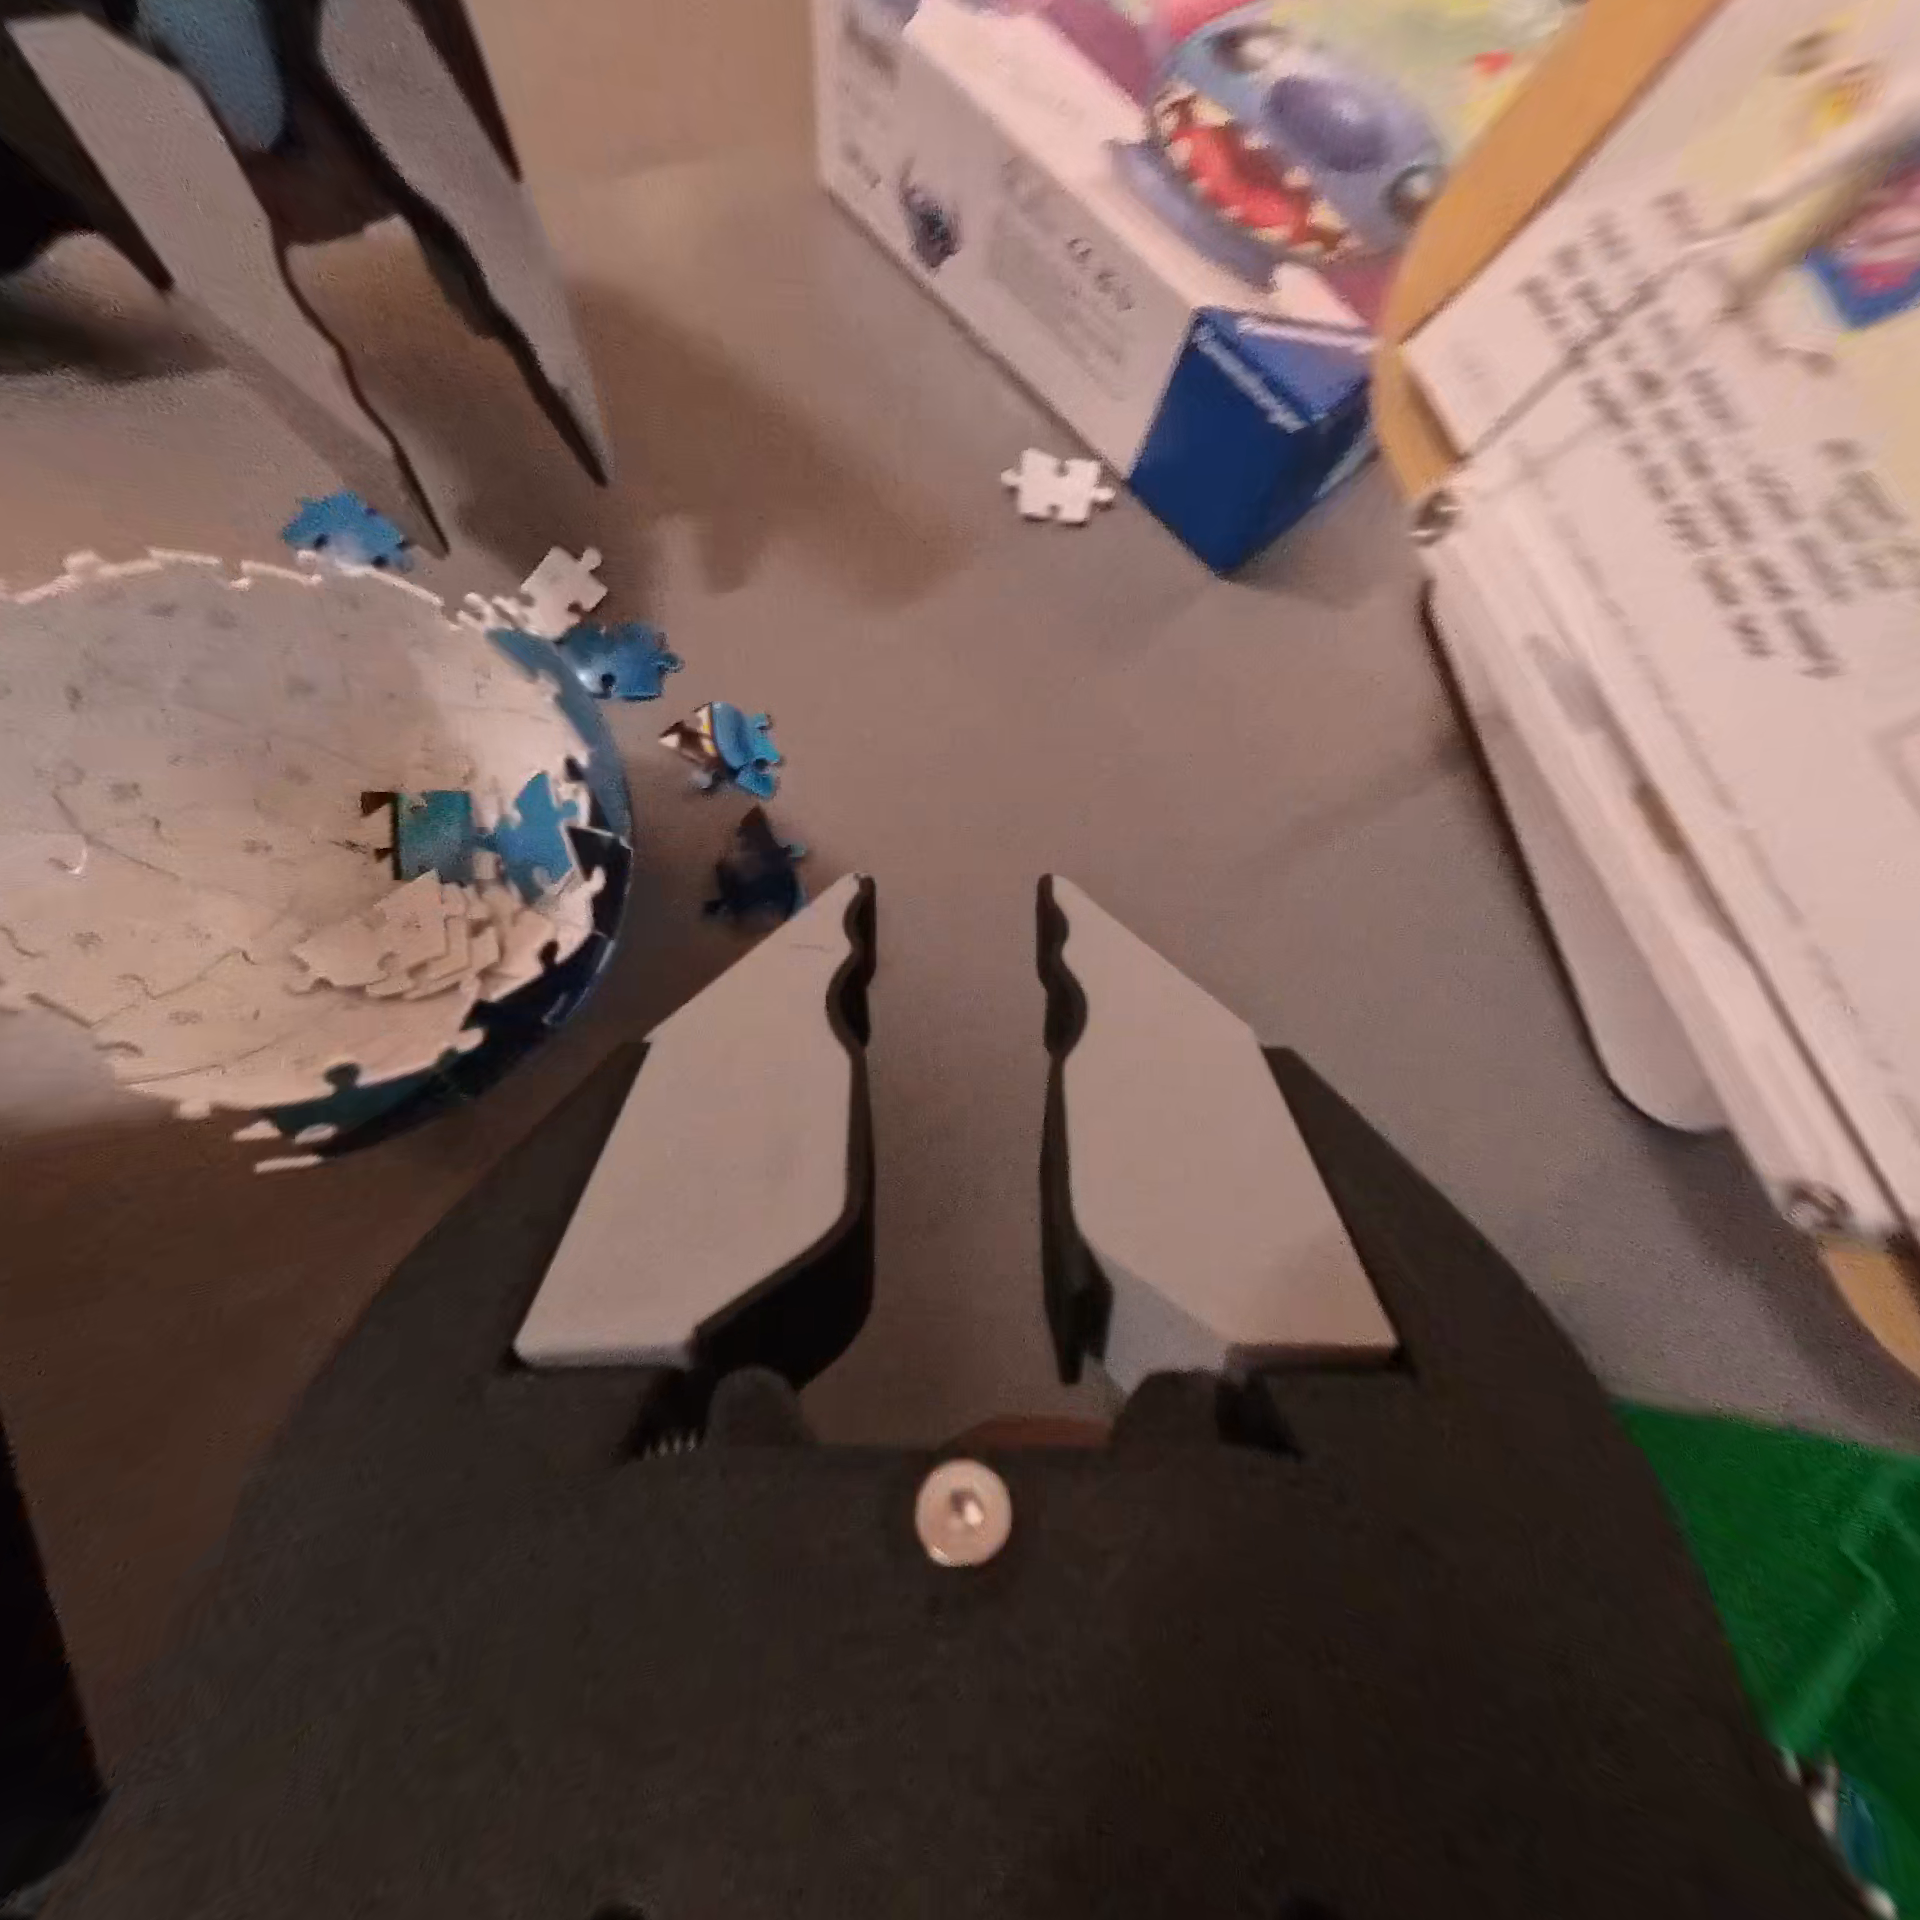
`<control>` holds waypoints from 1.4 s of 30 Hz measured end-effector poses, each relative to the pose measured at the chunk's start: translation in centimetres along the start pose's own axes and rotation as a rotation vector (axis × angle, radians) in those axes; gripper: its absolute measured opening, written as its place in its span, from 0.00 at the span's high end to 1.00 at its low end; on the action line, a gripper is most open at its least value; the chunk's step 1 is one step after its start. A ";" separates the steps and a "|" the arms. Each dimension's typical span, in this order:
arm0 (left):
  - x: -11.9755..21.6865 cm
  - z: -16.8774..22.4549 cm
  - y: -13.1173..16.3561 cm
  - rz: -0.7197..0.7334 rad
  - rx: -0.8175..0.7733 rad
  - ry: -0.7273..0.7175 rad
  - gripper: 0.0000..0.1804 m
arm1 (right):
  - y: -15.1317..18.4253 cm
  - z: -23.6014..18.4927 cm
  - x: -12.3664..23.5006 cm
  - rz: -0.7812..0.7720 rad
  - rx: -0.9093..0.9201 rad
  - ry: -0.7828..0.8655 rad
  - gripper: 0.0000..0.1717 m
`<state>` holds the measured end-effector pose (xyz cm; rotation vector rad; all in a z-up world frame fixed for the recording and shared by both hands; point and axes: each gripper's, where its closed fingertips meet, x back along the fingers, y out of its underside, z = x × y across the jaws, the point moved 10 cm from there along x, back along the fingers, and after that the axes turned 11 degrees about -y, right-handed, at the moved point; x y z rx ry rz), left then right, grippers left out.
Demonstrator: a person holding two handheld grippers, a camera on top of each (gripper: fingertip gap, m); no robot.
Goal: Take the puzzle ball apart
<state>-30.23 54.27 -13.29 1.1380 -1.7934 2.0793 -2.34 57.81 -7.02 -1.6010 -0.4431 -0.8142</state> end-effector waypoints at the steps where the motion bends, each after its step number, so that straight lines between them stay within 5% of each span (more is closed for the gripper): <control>1: -0.5 0.3 0.0 -0.012 -0.013 -0.003 0.75 | -0.1 0.0 -1.9 -0.025 0.011 -0.058 0.85; 6: -3.2 0.6 0.5 -0.102 -0.092 -0.125 0.75 | 0.7 -0.9 -7.5 -0.097 0.036 -0.278 0.88; 8: -3.6 0.1 0.5 -0.103 -0.075 -0.191 0.75 | 0.9 -2.2 -7.6 -0.075 0.060 -0.344 0.98; 12: -3.1 -1.0 0.8 -0.111 -0.067 -0.287 0.76 | 1.0 -2.6 -7.6 -0.080 0.077 -0.392 0.90; 17: -2.9 -0.7 1.2 -0.104 -0.057 -0.196 0.75 | -0.8 -1.1 -9.8 0.001 0.176 -0.361 0.77; 22: -3.3 -0.5 1.2 -0.107 -0.032 -0.155 0.72 | -0.3 -1.1 -12.9 -0.078 0.258 -0.380 0.73; 26: -3.9 -0.5 1.0 -0.084 -0.014 -0.156 0.72 | -0.2 -0.5 -13.0 -0.056 0.280 -0.379 0.87; 31: -4.5 0.1 0.6 -0.071 -0.019 -0.168 0.84 | 0.2 -0.5 -12.5 -0.042 0.245 -0.354 0.87; 36: -4.6 0.1 0.5 -0.053 -0.058 -0.192 0.86 | -1.1 0.4 -8.7 0.030 0.193 -0.202 0.87; 42: -3.7 0.0 -0.3 0.039 -0.124 -0.283 0.86 | 1.1 4.2 6.8 0.075 -0.008 0.370 0.87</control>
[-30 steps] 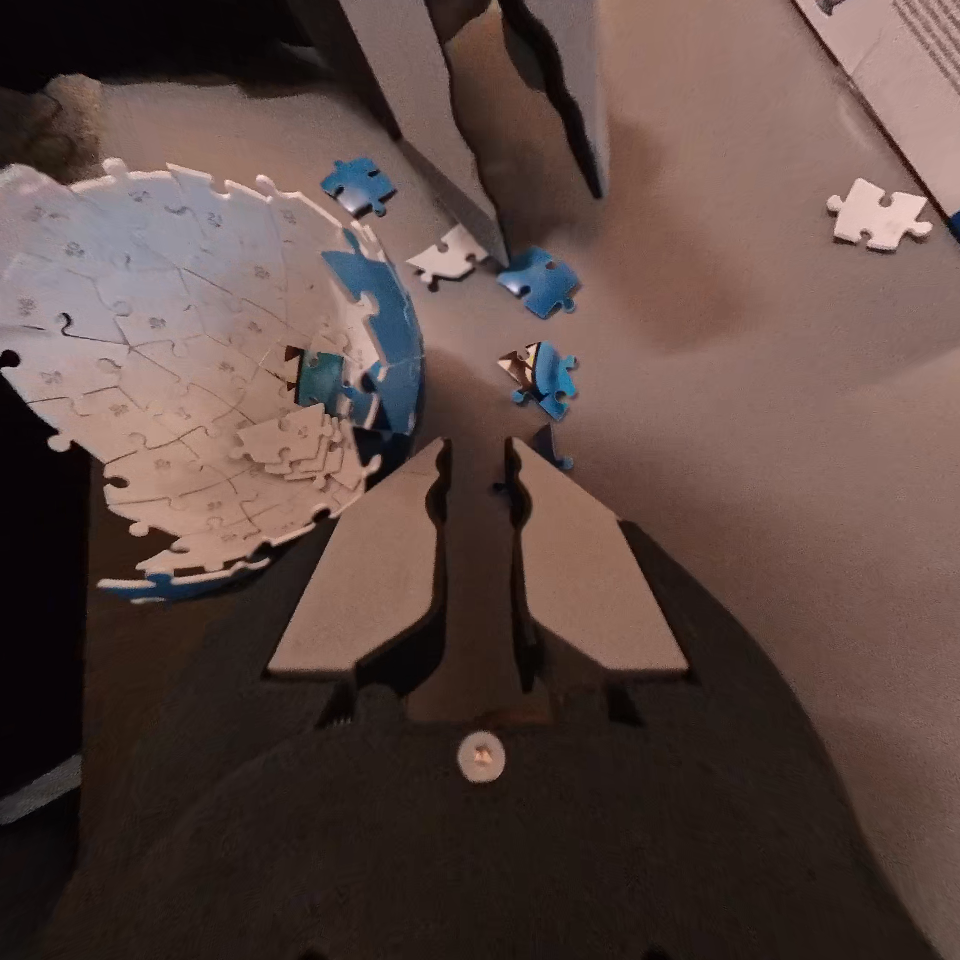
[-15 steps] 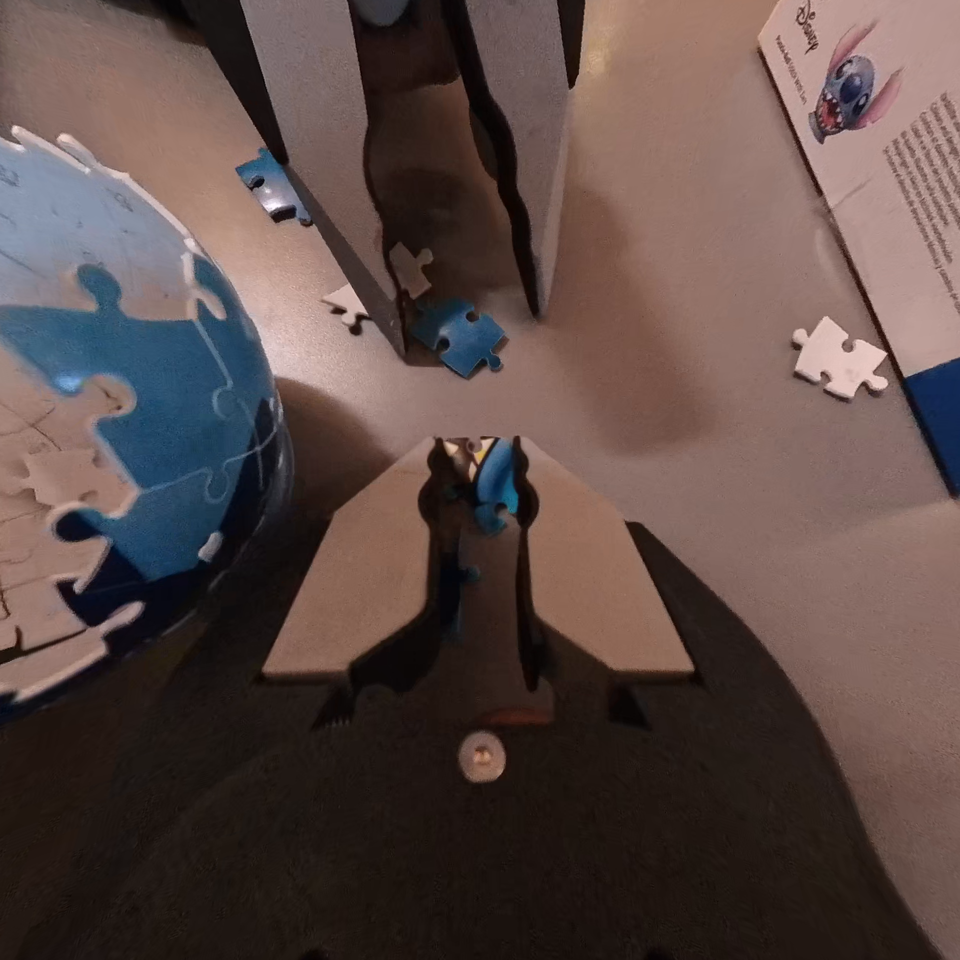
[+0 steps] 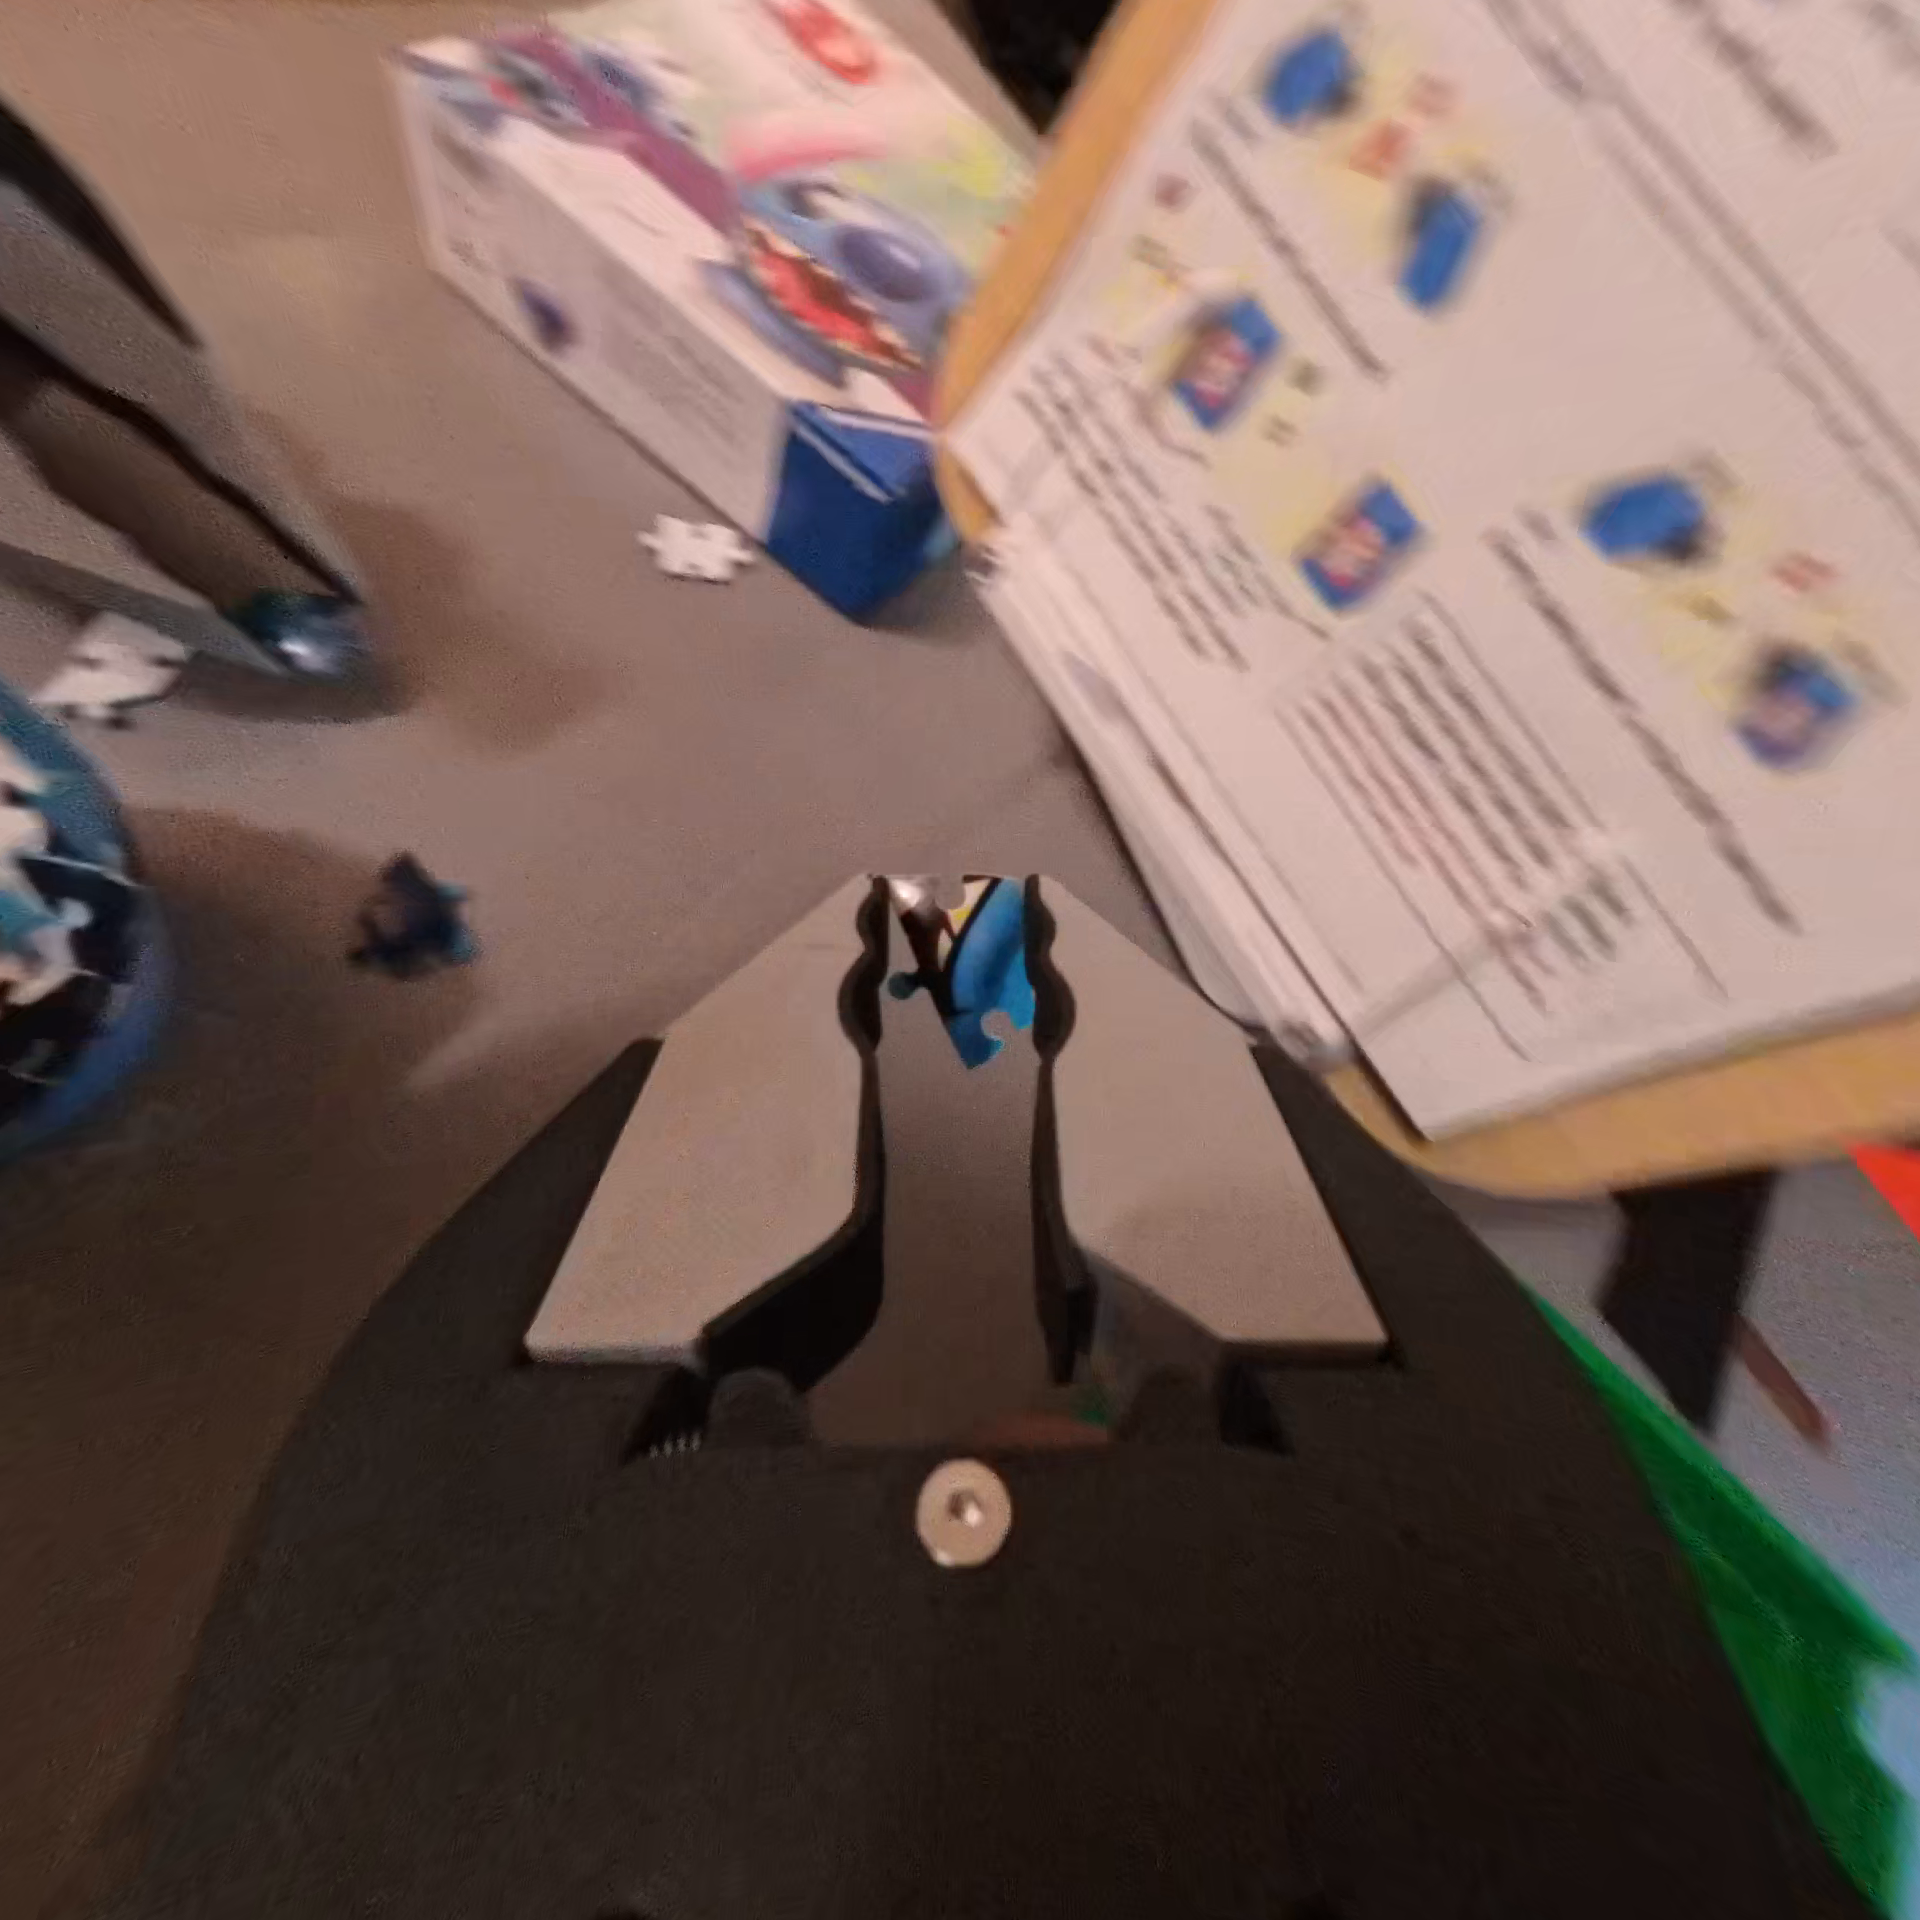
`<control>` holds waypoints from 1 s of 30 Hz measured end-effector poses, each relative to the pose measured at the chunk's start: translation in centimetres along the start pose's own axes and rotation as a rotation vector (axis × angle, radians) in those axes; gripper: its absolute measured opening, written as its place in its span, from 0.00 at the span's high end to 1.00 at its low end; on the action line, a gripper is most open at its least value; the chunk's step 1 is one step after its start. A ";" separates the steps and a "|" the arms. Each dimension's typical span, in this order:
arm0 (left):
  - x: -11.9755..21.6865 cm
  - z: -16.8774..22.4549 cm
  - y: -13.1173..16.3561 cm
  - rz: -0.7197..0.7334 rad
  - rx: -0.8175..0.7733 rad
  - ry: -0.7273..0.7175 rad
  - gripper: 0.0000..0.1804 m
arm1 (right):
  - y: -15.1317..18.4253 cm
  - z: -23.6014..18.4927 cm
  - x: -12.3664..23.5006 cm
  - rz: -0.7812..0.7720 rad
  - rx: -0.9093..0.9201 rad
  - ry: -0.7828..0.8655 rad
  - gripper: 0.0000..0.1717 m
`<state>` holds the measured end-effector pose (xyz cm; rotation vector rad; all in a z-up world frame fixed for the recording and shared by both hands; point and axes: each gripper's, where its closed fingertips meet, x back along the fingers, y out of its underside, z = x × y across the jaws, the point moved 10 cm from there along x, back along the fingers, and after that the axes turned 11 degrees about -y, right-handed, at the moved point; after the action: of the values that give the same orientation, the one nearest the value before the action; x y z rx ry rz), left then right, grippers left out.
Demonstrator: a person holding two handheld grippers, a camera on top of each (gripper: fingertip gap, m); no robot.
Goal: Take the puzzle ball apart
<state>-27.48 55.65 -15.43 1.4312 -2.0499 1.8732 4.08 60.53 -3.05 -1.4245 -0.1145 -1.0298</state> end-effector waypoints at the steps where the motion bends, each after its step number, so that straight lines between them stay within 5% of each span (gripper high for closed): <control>1: 0.2 -0.2 -0.3 0.030 -0.003 -0.014 0.86 | 1.4 1.9 1.9 -0.046 -0.062 0.081 0.87; 4: 1.2 -0.8 -1.4 0.160 -0.047 -0.098 0.86 | 7.0 6.4 4.7 -0.250 -0.247 0.249 0.85; 6: 2.1 -1.3 -2.7 0.244 -0.060 -0.144 0.86 | 9.6 7.6 5.3 -0.368 -0.362 0.309 0.75; 9: 4.0 -1.5 -5.3 0.396 -0.066 -0.178 0.86 | 9.3 6.8 6.1 -0.340 -0.377 0.392 0.73; 11: 5.3 -1.0 -7.2 0.502 -0.128 -0.189 0.86 | 6.2 4.0 5.8 -0.141 -0.354 0.252 0.73; 15: 6.4 1.0 -10.7 0.579 -0.285 -0.186 0.86 | -1.7 -4.8 3.5 0.259 -0.263 -0.381 0.73; 20: 7.1 4.0 -13.4 0.660 -0.399 -0.155 0.86 | -6.0 -9.6 1.1 0.318 -0.192 -0.637 0.71; 22: 7.2 4.6 -13.6 0.664 -0.428 -0.171 0.86 | -6.2 -10.1 0.9 0.349 -0.241 -0.785 0.82; 24: 7.5 5.0 -13.4 0.689 -0.441 -0.137 0.86 | -5.7 -9.9 0.8 0.384 -0.295 -0.838 0.98; 27: 7.5 5.8 -13.3 0.662 -0.474 -0.128 0.86 | -4.7 -10.1 0.7 0.370 -0.346 -0.872 1.00; 30: 7.1 6.0 -13.3 0.634 -0.502 -0.175 0.88 | -3.6 -8.8 2.2 0.367 -0.333 -0.702 1.00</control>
<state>-20.27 48.48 -2.79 0.9083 -3.0297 1.2021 -1.28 52.67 -0.86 -1.9772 -0.1862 -0.2203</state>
